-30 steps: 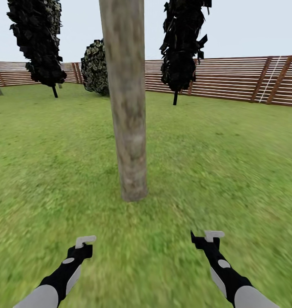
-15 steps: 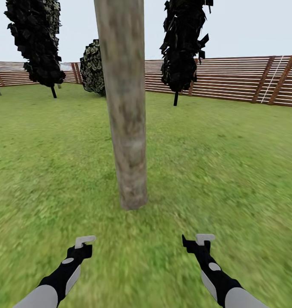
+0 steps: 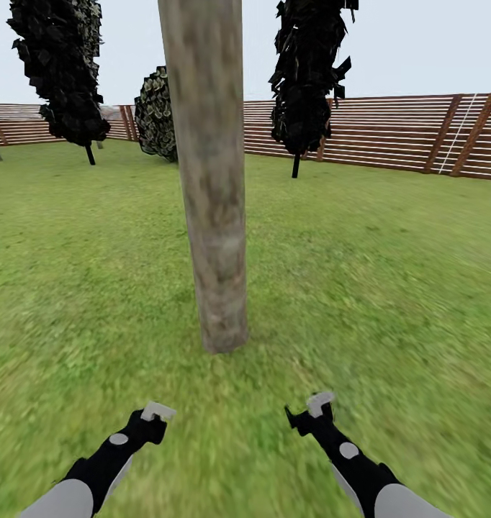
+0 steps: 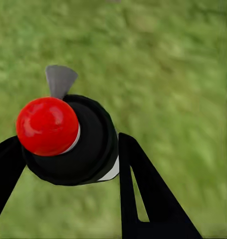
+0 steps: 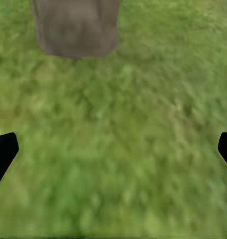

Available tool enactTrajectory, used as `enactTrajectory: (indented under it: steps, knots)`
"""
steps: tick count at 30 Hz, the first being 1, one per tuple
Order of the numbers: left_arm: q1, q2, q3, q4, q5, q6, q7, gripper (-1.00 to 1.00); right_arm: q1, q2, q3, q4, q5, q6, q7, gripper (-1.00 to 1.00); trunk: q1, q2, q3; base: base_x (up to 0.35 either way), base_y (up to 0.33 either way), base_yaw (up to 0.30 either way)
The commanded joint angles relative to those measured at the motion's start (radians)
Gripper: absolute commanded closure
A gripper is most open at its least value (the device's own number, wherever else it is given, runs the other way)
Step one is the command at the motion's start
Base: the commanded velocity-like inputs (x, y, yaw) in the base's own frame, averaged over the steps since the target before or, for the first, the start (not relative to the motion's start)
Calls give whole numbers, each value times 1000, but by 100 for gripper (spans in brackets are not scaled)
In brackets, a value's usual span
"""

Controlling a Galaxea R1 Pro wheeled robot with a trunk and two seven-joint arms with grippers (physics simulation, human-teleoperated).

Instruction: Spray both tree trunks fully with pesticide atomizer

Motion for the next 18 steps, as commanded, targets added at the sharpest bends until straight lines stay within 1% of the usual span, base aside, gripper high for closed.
enactTrajectory:
  steps: [1,3,5,8,9,10,11,13,14,15,16,18]
  knots:
    - [0,14,-2,0,-15,0,-55,100,0,1,15,-3,1,1,72,-100,0,0,0,0,0,0]
    - [0,38,-3,-1,-25,-5,-148,100,0,1,24,-14,2,2,180,-100,0,0,0,0,0,0]
    - [-1,62,-4,-1,-29,-13,-257,100,0,0,28,-35,3,4,283,-100,0,0,0,0,0,0]
    - [-1,85,-4,-5,-32,-17,-407,100,0,-2,29,-71,5,8,414,-100,0,0,0,0,0,0]
    - [-3,90,-9,-8,-33,-17,-496,100,0,-5,30,-99,6,9,475,-100,0,0,0,0,0,0]
    - [-5,91,-17,-9,-34,-16,-546,100,0,-6,30,-115,7,10,508,-100,0,0,0,0,0,0]
    - [-6,93,-50,-11,-40,-14,-607,100,0,-8,31,-134,8,11,561,-100,0,0,0,0,0,0]
    - [-6,93,-99,-11,-64,-10,-633,100,0,-9,31,-147,14,11,606,-100,0,0,0,0,0,0]
    - [-6,93,-110,-11,-71,-9,-637,100,0,-9,31,-150,18,11,616,-100,0,0,0,0,0,0]
    - [-6,92,-129,-11,-85,-7,-643,100,0,-9,31,-159,30,11,636,-100,0,0,0,0,0,0]
    - [-6,91,-147,-11,-104,-6,-647,100,0,-9,31,-172,56,12,658,-100,0,0,0,0,0,0]
    - [-6,91,-159,-11,-123,-6,-654,100,0,-7,30,-183,94,13,673,-100,0,0,0,0,0,0]
